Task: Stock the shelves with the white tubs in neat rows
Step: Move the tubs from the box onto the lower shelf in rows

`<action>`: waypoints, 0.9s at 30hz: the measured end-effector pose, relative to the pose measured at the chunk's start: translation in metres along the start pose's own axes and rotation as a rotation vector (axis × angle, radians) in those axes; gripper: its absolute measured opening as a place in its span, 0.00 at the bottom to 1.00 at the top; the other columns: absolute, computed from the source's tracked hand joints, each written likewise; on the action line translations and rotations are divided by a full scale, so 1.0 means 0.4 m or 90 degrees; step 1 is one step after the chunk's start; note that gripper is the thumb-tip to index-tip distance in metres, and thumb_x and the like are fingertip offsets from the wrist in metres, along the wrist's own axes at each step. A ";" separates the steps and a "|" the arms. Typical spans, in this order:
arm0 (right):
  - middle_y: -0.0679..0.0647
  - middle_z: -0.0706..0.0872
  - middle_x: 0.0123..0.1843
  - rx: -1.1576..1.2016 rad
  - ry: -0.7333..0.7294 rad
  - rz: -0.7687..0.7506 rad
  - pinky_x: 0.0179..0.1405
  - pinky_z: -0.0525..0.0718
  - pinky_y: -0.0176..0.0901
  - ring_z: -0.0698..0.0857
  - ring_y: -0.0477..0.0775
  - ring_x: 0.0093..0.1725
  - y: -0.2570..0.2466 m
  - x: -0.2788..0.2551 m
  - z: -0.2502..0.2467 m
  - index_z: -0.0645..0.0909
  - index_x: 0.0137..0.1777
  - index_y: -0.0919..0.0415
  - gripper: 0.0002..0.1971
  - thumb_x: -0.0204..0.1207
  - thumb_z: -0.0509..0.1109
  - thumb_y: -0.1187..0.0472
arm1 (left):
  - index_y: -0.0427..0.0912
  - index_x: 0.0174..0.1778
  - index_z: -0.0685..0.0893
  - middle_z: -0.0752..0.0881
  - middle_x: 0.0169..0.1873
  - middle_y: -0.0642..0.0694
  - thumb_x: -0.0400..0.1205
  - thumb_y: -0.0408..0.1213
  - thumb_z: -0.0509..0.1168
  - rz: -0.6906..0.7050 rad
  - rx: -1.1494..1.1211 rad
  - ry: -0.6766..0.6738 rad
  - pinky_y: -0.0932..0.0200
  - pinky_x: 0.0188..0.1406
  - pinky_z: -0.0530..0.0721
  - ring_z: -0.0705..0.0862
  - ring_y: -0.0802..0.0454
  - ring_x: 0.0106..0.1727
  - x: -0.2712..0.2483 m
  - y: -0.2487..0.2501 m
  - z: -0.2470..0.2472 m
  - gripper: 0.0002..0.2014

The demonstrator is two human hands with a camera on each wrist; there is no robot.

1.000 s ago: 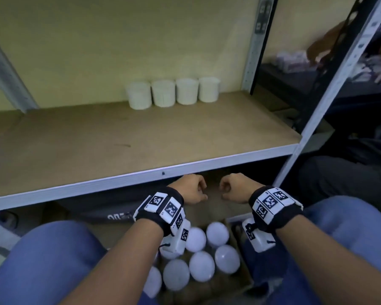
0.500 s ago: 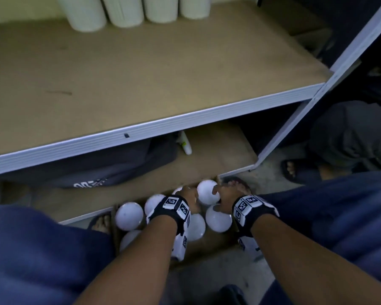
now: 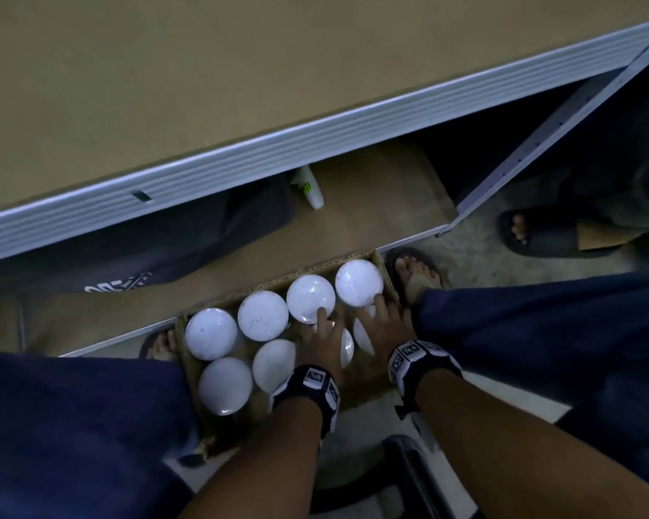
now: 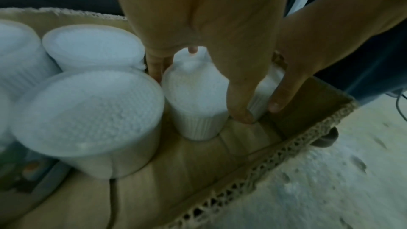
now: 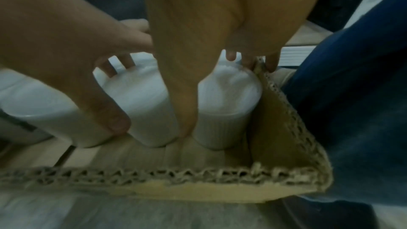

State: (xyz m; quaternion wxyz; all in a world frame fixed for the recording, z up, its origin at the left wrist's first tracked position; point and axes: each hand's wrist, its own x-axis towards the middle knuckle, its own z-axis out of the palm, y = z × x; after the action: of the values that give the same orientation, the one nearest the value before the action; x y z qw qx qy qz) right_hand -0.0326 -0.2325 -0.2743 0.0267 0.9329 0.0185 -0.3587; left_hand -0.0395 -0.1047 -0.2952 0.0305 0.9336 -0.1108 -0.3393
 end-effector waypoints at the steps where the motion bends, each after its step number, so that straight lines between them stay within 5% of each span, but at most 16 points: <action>1: 0.64 0.80 0.66 -0.001 0.012 0.012 0.53 0.83 0.63 0.84 0.72 0.55 -0.001 -0.002 0.000 0.80 0.68 0.45 0.32 0.60 0.78 0.44 | 0.56 0.80 0.56 0.58 0.77 0.42 0.70 0.42 0.70 0.005 -0.001 0.009 0.41 0.68 0.76 0.72 0.32 0.70 0.002 -0.003 0.005 0.43; 6: 0.61 0.60 0.78 0.024 0.015 -0.010 0.68 0.70 0.61 0.69 0.69 0.72 0.015 -0.003 -0.024 0.62 0.79 0.46 0.37 0.70 0.72 0.46 | 0.56 0.75 0.63 0.59 0.75 0.43 0.70 0.42 0.72 0.012 -0.034 0.024 0.42 0.65 0.79 0.76 0.34 0.67 0.002 -0.015 0.000 0.37; 10: 0.59 0.59 0.77 0.057 -0.019 -0.017 0.69 0.69 0.62 0.67 0.68 0.73 0.010 -0.025 -0.076 0.61 0.77 0.45 0.45 0.61 0.78 0.45 | 0.59 0.76 0.58 0.63 0.68 0.46 0.61 0.53 0.76 0.011 -0.098 -0.040 0.38 0.65 0.78 0.76 0.32 0.65 -0.007 -0.018 -0.057 0.49; 14: 0.61 0.54 0.81 0.053 -0.013 -0.001 0.73 0.66 0.66 0.64 0.71 0.76 0.014 -0.064 -0.158 0.61 0.76 0.45 0.42 0.63 0.76 0.46 | 0.57 0.77 0.58 0.61 0.72 0.45 0.62 0.54 0.75 0.017 -0.150 -0.094 0.36 0.70 0.74 0.70 0.34 0.72 -0.035 -0.030 -0.164 0.49; 17: 0.63 0.48 0.84 0.049 -0.005 0.019 0.80 0.58 0.67 0.53 0.72 0.82 0.023 -0.095 -0.231 0.55 0.80 0.49 0.41 0.69 0.71 0.47 | 0.52 0.76 0.64 0.65 0.71 0.44 0.61 0.52 0.78 0.038 -0.156 -0.084 0.44 0.69 0.77 0.70 0.40 0.73 -0.061 -0.043 -0.258 0.48; 21: 0.60 0.62 0.78 0.076 0.004 -0.041 0.73 0.72 0.64 0.62 0.71 0.78 -0.001 -0.151 -0.379 0.66 0.76 0.51 0.41 0.62 0.77 0.48 | 0.51 0.67 0.75 0.73 0.61 0.47 0.60 0.49 0.80 0.063 -0.194 -0.032 0.56 0.55 0.81 0.78 0.45 0.62 -0.125 -0.065 -0.380 0.38; 27: 0.55 0.62 0.68 0.035 0.123 -0.087 0.63 0.77 0.58 0.67 0.67 0.68 -0.002 -0.325 -0.560 0.67 0.73 0.44 0.43 0.57 0.82 0.48 | 0.53 0.71 0.72 0.71 0.61 0.46 0.60 0.53 0.79 0.073 -0.174 0.051 0.54 0.51 0.83 0.77 0.46 0.58 -0.279 -0.076 -0.551 0.42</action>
State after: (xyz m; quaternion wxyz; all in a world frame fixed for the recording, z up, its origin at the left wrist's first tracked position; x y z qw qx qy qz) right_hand 0.0208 -0.2196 -0.0212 -0.0257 0.9601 0.0745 -0.2683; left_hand 0.0239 -0.0536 -0.0601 0.1814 0.9257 -0.1153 -0.3112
